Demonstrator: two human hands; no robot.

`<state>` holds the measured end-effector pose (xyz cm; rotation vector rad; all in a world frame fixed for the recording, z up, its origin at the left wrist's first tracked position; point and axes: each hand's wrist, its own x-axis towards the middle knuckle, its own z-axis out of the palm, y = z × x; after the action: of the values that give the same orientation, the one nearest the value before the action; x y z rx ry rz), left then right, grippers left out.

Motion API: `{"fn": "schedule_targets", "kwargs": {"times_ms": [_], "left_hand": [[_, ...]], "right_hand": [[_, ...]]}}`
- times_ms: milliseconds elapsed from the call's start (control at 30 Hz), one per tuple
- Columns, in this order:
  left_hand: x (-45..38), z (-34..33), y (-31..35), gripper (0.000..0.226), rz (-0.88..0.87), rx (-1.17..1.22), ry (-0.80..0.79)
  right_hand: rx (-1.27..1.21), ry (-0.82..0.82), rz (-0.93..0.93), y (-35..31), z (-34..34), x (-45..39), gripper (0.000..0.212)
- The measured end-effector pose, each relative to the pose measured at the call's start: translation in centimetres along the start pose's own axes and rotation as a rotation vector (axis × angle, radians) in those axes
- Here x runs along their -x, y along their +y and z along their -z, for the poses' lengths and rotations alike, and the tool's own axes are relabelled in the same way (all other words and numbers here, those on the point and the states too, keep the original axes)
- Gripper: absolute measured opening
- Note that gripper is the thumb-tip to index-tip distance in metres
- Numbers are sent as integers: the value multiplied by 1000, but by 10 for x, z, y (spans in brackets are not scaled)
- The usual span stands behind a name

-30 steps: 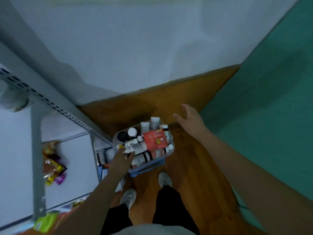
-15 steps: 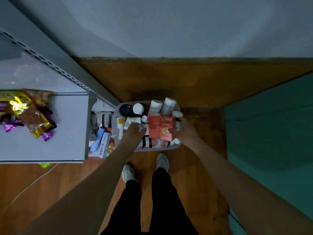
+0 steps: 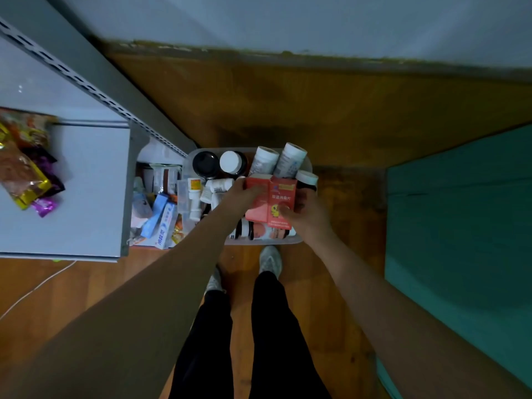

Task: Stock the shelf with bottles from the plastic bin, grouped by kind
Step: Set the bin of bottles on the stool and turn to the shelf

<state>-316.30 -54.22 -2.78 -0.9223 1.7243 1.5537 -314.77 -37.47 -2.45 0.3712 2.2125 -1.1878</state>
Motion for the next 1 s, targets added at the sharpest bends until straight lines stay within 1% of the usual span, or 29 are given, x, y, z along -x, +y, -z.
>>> {"fn": "schedule_targets", "kwargs": {"times_ms": [100,167,300,367,433,500,533,567,600,633,700,767,833,867,933,1000], "left_hand": [[1,4,1,35,-13,27,-2],[5,8,0,29,-29,32,-2],[12,21,-5,26,-62,50,-9],[15,29,-5,35,-78,50,-9],[21,39,-3,50,-89,14,0],[33,48,2,63,-115,-41,17],[40,52,5,67,-124,-46,34],[47,56,6,68,-134,-35,59],[57,59,9,66,-155,-19,80],[68,62,11,65,-175,-1,103],[91,70,15,70,-209,10,181],[115,78,19,73,-261,3,278],[140,86,22,64,-308,23,367],[154,91,23,58,-333,31,403],[185,101,25,50,-397,28,461],[214,112,21,50,-439,15,506]], "right_hand": [[-13,7,46,0,-2,2,41],[-3,-1,69,1,-5,7,42],[-69,-6,66,-2,-13,13,55],[-139,-11,44,-6,-16,13,61],[-189,-12,23,-14,-15,15,68],[-200,-22,31,-21,-11,18,66],[-202,-35,47,-26,-8,23,60],[-215,-49,66,-31,-4,26,54],[-235,-58,85,-38,1,31,52],[-256,-61,96,-45,7,35,54],[-281,-50,108,-65,16,42,59],[-323,-44,135,-88,24,49,53],[-360,-43,184,-113,29,59,46],[-367,-45,213,-127,30,66,45],[-396,-62,269,-154,29,83,49],[-449,-108,326,-180,25,105,51]]}}
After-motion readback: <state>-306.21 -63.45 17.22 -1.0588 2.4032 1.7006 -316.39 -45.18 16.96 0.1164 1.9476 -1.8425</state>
